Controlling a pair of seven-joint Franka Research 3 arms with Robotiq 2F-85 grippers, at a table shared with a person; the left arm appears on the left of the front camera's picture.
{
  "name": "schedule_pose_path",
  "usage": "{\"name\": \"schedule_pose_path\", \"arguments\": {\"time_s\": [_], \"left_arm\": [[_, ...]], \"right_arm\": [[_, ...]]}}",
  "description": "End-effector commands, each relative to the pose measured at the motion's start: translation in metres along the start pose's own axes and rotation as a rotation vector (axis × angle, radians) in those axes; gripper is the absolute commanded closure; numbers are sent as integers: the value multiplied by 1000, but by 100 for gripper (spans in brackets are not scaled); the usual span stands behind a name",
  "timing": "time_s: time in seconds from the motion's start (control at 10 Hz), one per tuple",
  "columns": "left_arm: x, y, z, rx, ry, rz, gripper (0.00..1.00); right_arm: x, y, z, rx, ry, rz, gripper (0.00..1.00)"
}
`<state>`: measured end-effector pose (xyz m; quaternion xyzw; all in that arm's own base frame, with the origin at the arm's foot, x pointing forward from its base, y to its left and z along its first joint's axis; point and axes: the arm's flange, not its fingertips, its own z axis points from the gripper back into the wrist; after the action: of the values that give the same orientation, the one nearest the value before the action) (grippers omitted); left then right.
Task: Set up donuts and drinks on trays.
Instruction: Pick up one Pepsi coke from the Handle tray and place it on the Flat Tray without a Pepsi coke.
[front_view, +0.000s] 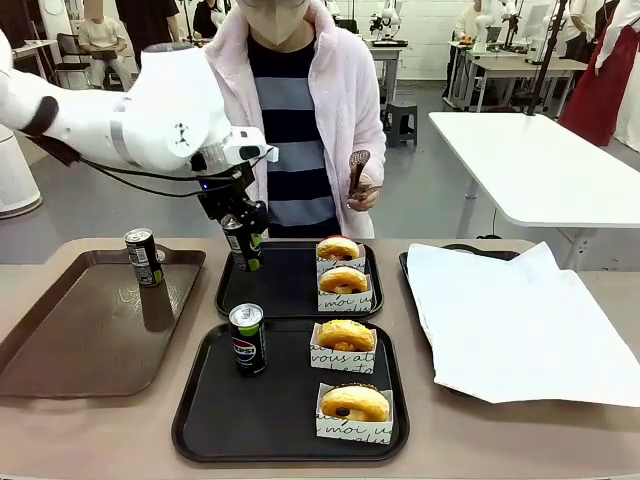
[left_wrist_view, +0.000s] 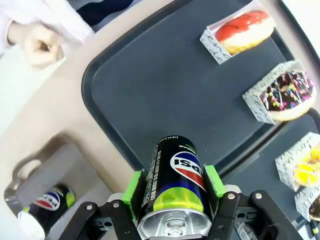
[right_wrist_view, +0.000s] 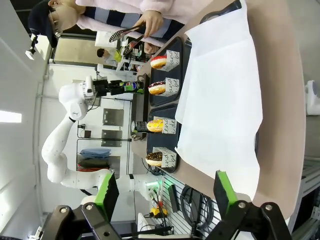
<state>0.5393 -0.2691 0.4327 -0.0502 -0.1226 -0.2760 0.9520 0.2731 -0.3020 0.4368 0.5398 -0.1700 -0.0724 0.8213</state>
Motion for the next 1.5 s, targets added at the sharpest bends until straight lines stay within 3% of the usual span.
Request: {"name": "schedule_pose_path", "arguments": {"time_s": [0.0, 0.6, 0.7, 0.8, 0.9, 1.0, 1.1, 1.4], "left_arm": [[9, -5, -18, 58, 1, -7, 40], [19, 0, -50, 84, 131, 21, 40], [14, 0, -52, 80, 133, 35, 21], [16, 1, -51, 80, 138, 34, 21], [18, 1, -50, 80, 145, 31, 2], [14, 1, -50, 79, 138, 40, 18], [16, 2, -49, 78, 141, 37, 0], [16, 3, -46, 74, 142, 39, 0]], "right_arm": [[0, 1, 1, 13, -4, 8, 0], [0, 1, 1, 13, -4, 8, 0], [0, 1, 1, 13, -4, 8, 0], [0, 1, 1, 13, -4, 8, 0], [0, 1, 1, 13, -4, 8, 0], [0, 1, 1, 13, -4, 8, 0], [0, 1, 1, 13, -4, 8, 0], [0, 1, 1, 13, -4, 8, 0]]}}
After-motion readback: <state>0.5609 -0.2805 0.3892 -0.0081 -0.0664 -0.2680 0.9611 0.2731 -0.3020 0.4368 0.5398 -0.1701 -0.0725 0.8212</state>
